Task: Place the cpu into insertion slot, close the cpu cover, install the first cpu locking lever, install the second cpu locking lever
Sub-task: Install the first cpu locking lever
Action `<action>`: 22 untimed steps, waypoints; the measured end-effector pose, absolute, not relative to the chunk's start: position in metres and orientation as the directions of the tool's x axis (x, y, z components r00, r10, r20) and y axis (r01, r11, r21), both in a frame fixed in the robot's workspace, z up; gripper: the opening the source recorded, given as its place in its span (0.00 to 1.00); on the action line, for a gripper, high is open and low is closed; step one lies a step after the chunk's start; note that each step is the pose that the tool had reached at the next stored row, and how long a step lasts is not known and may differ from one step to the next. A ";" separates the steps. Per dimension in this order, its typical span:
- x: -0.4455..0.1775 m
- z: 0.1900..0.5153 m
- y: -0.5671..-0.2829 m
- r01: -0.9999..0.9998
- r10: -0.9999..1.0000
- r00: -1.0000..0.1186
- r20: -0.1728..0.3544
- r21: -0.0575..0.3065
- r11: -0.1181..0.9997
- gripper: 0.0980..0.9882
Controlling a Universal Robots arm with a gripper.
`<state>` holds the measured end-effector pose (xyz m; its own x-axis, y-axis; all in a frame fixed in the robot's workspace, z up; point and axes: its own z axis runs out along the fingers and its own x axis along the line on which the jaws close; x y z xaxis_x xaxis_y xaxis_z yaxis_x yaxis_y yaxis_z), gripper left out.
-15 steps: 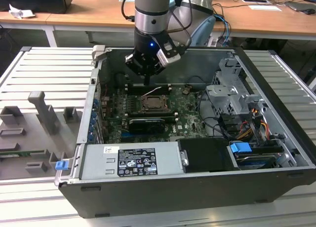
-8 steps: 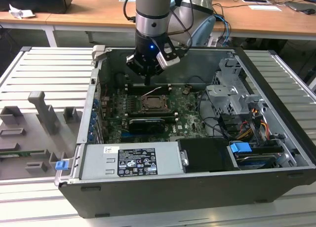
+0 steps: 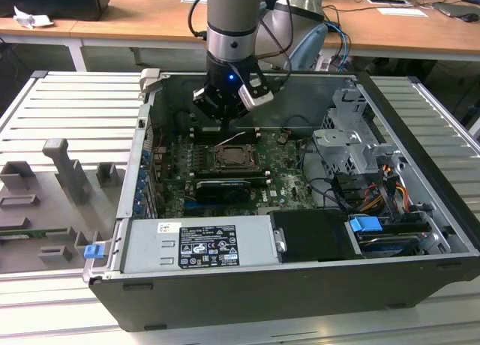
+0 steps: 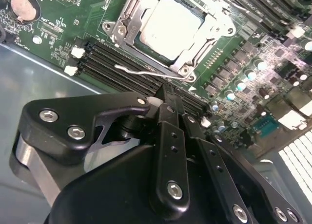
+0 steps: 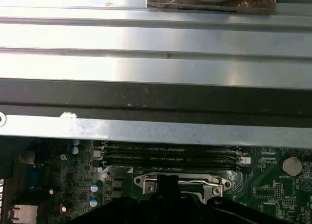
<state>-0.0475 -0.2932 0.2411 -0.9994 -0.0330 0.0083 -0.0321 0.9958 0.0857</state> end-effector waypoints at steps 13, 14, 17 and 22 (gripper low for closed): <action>-0.033 0.222 -0.287 -0.032 -0.033 -0.999 0.008 0.086 0.996 0.01; -0.032 0.222 -0.287 -0.032 -0.033 -0.999 0.008 0.086 0.996 0.01; -0.030 0.221 -0.287 -0.032 -0.033 -0.999 0.008 0.086 0.996 0.01; -0.024 0.219 -0.286 -0.032 -0.033 -0.999 0.008 0.086 0.996 0.01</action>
<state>-0.0236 -0.2857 0.2187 -0.9994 -0.0329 0.0083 -0.0321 0.9958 0.0857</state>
